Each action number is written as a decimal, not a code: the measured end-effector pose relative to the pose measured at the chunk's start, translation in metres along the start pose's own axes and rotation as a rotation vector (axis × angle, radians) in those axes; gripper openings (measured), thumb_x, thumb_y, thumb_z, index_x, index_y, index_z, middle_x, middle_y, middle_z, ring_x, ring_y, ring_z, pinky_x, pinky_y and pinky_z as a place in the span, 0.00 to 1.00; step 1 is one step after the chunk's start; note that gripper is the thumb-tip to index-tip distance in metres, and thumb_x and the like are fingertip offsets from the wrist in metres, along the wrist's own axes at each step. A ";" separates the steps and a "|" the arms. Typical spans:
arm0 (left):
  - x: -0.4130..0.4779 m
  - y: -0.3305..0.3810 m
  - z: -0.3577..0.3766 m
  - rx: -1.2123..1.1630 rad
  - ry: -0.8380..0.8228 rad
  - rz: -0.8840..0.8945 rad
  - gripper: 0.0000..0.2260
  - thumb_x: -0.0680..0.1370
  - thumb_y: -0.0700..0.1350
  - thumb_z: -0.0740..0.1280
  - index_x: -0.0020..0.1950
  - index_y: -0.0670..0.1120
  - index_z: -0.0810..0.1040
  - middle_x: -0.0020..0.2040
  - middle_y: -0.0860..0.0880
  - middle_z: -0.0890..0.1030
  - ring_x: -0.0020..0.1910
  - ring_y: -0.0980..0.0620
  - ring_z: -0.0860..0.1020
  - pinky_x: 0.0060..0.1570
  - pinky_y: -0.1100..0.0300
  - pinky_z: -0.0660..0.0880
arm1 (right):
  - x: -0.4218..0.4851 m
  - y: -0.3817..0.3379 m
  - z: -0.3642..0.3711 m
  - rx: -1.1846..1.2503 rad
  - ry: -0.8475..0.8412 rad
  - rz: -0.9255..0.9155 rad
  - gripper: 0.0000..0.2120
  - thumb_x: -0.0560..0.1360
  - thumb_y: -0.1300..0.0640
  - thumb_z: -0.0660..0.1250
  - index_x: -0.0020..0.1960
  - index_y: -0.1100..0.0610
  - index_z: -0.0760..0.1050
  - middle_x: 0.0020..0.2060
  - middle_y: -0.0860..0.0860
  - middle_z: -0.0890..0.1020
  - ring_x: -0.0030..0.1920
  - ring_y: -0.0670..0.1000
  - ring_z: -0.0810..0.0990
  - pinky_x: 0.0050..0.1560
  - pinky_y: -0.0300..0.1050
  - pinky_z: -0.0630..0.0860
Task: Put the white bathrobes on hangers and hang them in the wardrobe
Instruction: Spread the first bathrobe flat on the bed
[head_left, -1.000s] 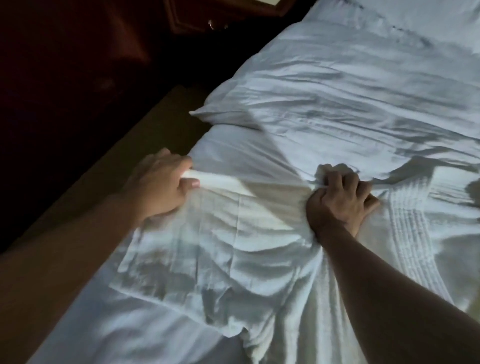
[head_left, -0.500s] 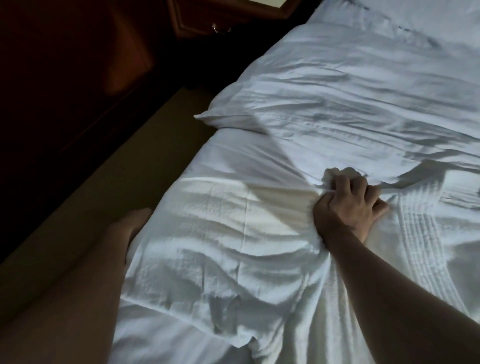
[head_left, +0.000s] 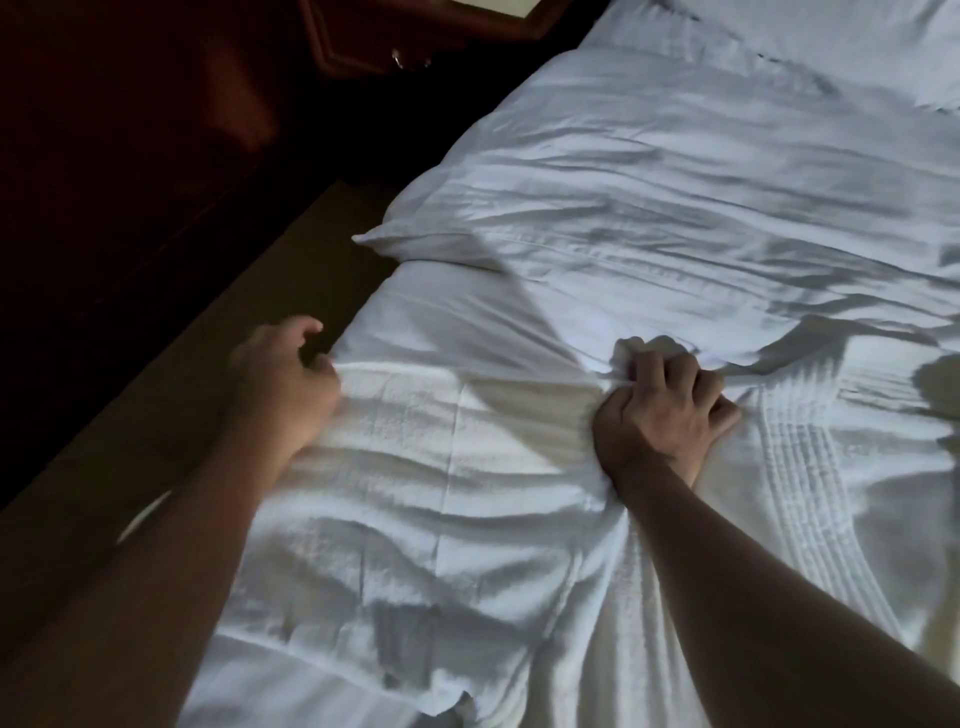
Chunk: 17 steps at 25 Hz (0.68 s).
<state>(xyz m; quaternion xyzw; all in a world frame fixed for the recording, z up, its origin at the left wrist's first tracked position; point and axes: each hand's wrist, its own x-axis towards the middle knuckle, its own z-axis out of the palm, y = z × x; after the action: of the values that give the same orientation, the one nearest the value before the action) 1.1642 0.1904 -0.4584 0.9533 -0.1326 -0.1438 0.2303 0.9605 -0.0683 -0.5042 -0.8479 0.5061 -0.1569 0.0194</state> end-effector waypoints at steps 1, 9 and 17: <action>-0.033 0.014 0.011 0.046 0.052 0.138 0.23 0.81 0.53 0.61 0.76 0.55 0.66 0.74 0.46 0.68 0.71 0.42 0.68 0.67 0.39 0.71 | 0.000 0.000 0.000 -0.001 -0.002 -0.002 0.12 0.70 0.53 0.58 0.51 0.52 0.72 0.53 0.57 0.74 0.55 0.59 0.66 0.57 0.60 0.61; -0.076 0.002 0.059 0.356 0.170 0.288 0.33 0.77 0.61 0.52 0.82 0.52 0.60 0.82 0.43 0.60 0.80 0.41 0.59 0.75 0.40 0.56 | 0.006 -0.009 -0.008 -0.040 -0.147 0.032 0.17 0.74 0.51 0.57 0.61 0.51 0.72 0.61 0.56 0.73 0.64 0.61 0.67 0.64 0.64 0.58; -0.080 0.008 0.024 0.188 -0.219 0.173 0.29 0.82 0.60 0.56 0.83 0.58 0.54 0.84 0.49 0.50 0.83 0.46 0.49 0.79 0.43 0.50 | -0.082 0.038 -0.127 0.376 -0.455 -0.036 0.53 0.66 0.56 0.69 0.79 0.31 0.43 0.81 0.51 0.41 0.81 0.59 0.45 0.74 0.64 0.55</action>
<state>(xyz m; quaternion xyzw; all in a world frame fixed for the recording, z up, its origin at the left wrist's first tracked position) 1.0807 0.2000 -0.4577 0.9343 -0.2513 -0.2132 0.1359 0.8559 0.0003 -0.4115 -0.8517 0.4355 -0.0542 0.2863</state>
